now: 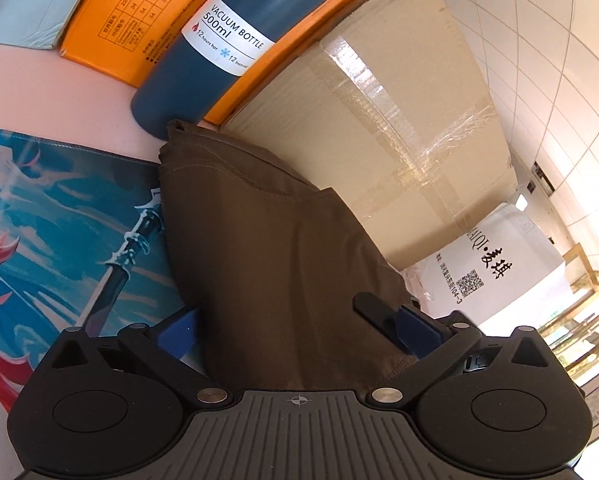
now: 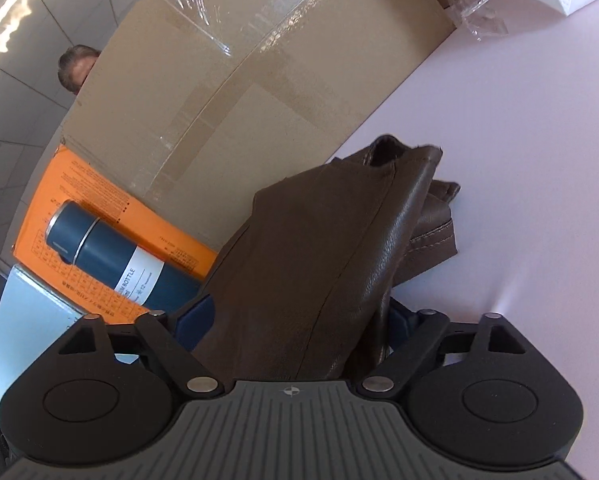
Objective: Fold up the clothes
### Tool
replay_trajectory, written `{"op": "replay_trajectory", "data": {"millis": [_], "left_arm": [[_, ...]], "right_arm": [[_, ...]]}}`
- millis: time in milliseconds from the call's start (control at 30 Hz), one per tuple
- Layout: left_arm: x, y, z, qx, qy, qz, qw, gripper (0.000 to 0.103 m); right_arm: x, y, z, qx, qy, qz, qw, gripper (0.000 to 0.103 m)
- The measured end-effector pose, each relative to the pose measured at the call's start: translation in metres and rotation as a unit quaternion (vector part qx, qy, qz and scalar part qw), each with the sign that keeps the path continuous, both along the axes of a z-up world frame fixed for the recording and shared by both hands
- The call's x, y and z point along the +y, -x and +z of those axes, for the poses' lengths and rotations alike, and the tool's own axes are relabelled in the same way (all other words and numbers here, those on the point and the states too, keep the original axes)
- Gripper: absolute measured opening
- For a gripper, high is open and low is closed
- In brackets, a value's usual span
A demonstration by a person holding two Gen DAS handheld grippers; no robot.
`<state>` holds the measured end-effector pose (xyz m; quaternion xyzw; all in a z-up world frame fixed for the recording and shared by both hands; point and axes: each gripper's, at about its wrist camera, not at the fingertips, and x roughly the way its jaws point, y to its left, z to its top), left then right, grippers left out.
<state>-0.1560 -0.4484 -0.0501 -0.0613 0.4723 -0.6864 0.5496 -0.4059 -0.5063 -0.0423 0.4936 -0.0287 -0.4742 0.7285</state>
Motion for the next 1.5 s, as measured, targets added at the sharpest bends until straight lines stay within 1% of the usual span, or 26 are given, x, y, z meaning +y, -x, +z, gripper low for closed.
{"op": "replay_trajectory", "data": {"millis": [33,67,100,133,167,200,267,333,367,433,467,500,567,600,633,800,900,967,1033,1167,1233,1333,1367,1433,1467,1500], "left_arm": [[-0.001,0.000,-0.001,-0.002,0.003,0.000,1.0000,0.103],[-0.001,0.000,-0.001,-0.003,0.005,0.000,1.0000,0.103],[0.000,0.001,-0.002,-0.005,0.008,0.001,1.0000,0.103],[0.000,0.001,-0.003,-0.010,0.012,-0.001,0.9999,0.103],[0.000,0.002,-0.003,-0.015,0.017,-0.002,0.9997,0.103],[0.001,0.003,-0.004,-0.020,0.023,-0.002,0.9995,0.103],[0.005,0.005,-0.006,-0.037,0.037,0.004,0.9986,0.103],[0.009,0.007,-0.006,-0.056,0.049,0.012,0.9972,0.102],[0.011,0.007,-0.007,-0.062,0.052,0.015,0.9967,0.100],[0.015,0.004,-0.006,-0.065,0.055,0.025,0.9960,0.088],[0.017,0.003,-0.006,-0.067,0.059,0.031,0.9955,0.075],[0.019,0.001,-0.005,-0.071,0.063,0.036,0.9949,0.053],[0.027,-0.002,-0.002,-0.085,0.078,0.045,0.9923,0.027],[0.033,-0.005,-0.001,-0.079,0.089,0.043,0.9919,0.024],[0.041,-0.007,0.001,-0.076,0.099,0.045,0.9911,0.024],[0.091,-0.014,0.016,-0.116,0.127,0.066,0.9828,0.023],[0.127,-0.025,0.027,-0.140,0.137,0.080,0.9774,0.023],[0.152,-0.032,0.035,-0.156,0.143,0.088,0.9734,0.023],[0.176,-0.039,0.042,-0.171,0.148,0.097,0.9691,0.023],[0.219,-0.062,0.047,-0.205,0.128,0.124,0.9624,0.023],[0.241,-0.072,0.047,-0.221,0.117,0.147,0.9570,0.023],[0.265,-0.084,0.042,-0.252,0.092,0.177,0.9469,0.023],[0.273,-0.088,0.040,-0.263,0.082,0.185,0.9432,0.024],[0.283,-0.097,0.033,-0.269,0.058,0.197,0.9411,0.025],[0.287,-0.102,0.031,-0.269,0.048,0.201,0.9407,0.028],[0.289,-0.106,0.030,-0.268,0.039,0.204,0.9406,0.036]], "right_arm": [[0.000,-0.002,-0.001,0.012,-0.005,-0.005,1.000,0.050],[0.001,-0.003,-0.001,0.021,-0.007,-0.012,1.000,0.038],[0.002,-0.003,-0.002,0.021,-0.005,-0.017,1.000,0.032],[0.003,-0.002,-0.003,0.012,-0.002,-0.020,1.000,0.030],[0.005,0.000,-0.003,-0.002,0.005,-0.020,1.000,0.024],[0.006,0.003,-0.004,-0.018,0.012,-0.017,1.000,0.021],[0.007,0.008,-0.005,-0.058,0.022,-0.003,0.998,0.018],[0.008,0.013,-0.008,-0.107,0.026,0.022,0.994,0.018],[0.008,0.015,-0.009,-0.127,0.028,0.035,0.991,0.018],[0.009,0.015,-0.010,-0.146,0.038,0.053,0.987,0.018],[0.010,0.015,-0.009,-0.151,0.043,0.060,0.986,0.018],[0.011,0.015,-0.007,-0.154,0.050,0.067,0.985,0.018],[0.014,0.015,-0.004,-0.167,0.067,0.086,0.980,0.018],[0.016,0.015,-0.002,-0.177,0.079,0.100,0.976,0.018],[0.017,0.014,0.000,-0.185,0.092,0.115,0.972,0.018],[0.028,0.003,0.013,-0.202,0.141,0.207,0.947,0.019],[0.039,-0.002,0.020,-0.223,0.147,0.259,0.928,0.019],[0.053,-0.010,0.026,-0.234,0.141,0.278,0.921,0.020],[0.076,-0.023,0.039,-0.222,0.148,0.296,0.917,0.021],[0.123,-0.048,0.053,-0.179,0.143,0.332,0.915,0.025],[0.146,-0.061,0.052,-0.159,0.134,0.350,0.913,0.025],[0.175,-0.084,0.043,-0.140,0.109,0.384,0.906,0.025],[0.184,-0.092,0.039,-0.131,0.098,0.396,0.903,0.027],[0.196,-0.101,0.033,-0.109,0.071,0.428,0.895,0.037],[0.201,-0.104,0.030,-0.100,0.059,0.443,0.889,0.056],[0.206,-0.105,0.028,-0.093,0.048,0.458,0.883,0.073]]}}
